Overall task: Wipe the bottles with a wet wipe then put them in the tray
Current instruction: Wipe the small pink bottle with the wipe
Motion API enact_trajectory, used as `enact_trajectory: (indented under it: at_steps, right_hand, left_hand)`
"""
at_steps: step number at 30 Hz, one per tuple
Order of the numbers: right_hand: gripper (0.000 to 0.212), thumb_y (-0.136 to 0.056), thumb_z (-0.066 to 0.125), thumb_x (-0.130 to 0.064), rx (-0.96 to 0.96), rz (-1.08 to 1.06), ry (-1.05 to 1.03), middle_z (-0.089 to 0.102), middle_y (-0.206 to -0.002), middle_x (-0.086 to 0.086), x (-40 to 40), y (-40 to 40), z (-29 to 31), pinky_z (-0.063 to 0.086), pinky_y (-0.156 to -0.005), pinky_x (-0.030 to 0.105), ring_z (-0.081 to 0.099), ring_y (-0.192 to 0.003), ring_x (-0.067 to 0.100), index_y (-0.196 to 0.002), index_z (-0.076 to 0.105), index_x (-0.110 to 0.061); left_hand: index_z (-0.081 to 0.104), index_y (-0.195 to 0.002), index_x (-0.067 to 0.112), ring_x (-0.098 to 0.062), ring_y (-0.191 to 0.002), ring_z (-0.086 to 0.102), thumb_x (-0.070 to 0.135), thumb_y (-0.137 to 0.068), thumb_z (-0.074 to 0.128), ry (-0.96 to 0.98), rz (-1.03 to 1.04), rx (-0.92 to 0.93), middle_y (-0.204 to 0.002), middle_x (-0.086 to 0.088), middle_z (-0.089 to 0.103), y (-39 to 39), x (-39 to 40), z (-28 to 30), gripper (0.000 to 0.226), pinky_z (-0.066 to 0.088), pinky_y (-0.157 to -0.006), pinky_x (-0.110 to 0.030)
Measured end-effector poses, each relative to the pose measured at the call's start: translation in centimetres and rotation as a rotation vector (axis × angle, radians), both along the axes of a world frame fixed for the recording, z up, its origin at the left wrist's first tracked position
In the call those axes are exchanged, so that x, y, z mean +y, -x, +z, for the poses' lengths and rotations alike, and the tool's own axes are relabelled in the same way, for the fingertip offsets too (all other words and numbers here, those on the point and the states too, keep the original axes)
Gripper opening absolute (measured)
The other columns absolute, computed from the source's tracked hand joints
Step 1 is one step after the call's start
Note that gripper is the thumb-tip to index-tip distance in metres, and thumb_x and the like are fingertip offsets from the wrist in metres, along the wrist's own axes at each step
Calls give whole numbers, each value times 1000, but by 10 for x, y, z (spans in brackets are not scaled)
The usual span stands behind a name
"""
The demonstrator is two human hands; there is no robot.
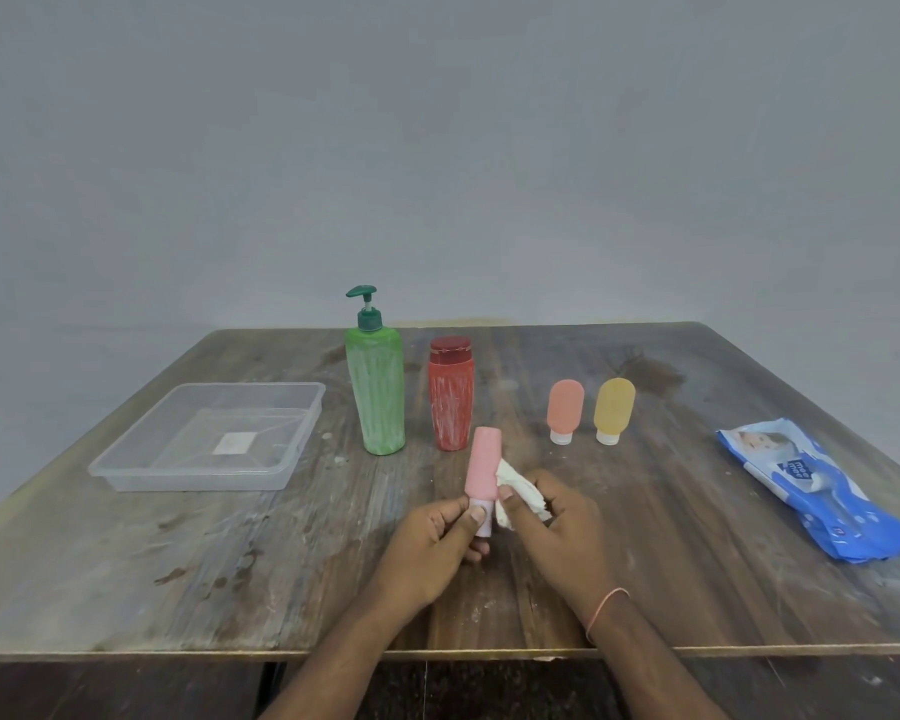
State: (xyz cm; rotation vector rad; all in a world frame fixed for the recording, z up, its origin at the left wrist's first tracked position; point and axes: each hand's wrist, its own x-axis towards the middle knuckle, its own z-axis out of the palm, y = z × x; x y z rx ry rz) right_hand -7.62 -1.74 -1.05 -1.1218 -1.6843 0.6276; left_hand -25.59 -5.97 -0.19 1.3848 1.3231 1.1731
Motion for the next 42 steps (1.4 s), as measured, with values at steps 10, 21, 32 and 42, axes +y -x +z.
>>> enact_trajectory:
  at_steps: [10,21,32,42]
  right_hand:
    - [8,-104,61,-42,-325,-121,-239,57,-85,-21,-11,4,1,45,-62,20,59,-75,5,-104,66,-36]
    - [22,-103,44,-59,-345,125,-155,65,-87,-24,-8,7,-3,44,-65,15,63,-86,5,-99,60,-44]
    - [19,-106,49,-50,-366,162,-94,67,-88,-21,-6,6,-6,45,-68,15,64,-87,7,-99,63,-40]
    - [20,-108,51,-44,-370,200,-125,64,-85,-17,-10,5,-7,50,-69,33,62,-82,10,-92,60,-36]
  left_hand:
    - [79,-109,39,-10,-89,77,25,-105,66,-92,87,9,-97,9,82,-1,-7,5,19,62,-79,-24]
    - [78,-113,37,-4,-101,76,25,-106,65,-96,77,4,-104,15,82,4,-6,3,19,60,-89,-25]
    - [78,-118,29,-14,-105,76,30,-110,55,-6,73,-61,-110,8,81,7,0,-2,24,61,-99,-46]
    - [75,-120,34,-8,-110,72,35,-114,43,17,34,6,-113,11,79,9,0,-3,32,55,-107,-45]
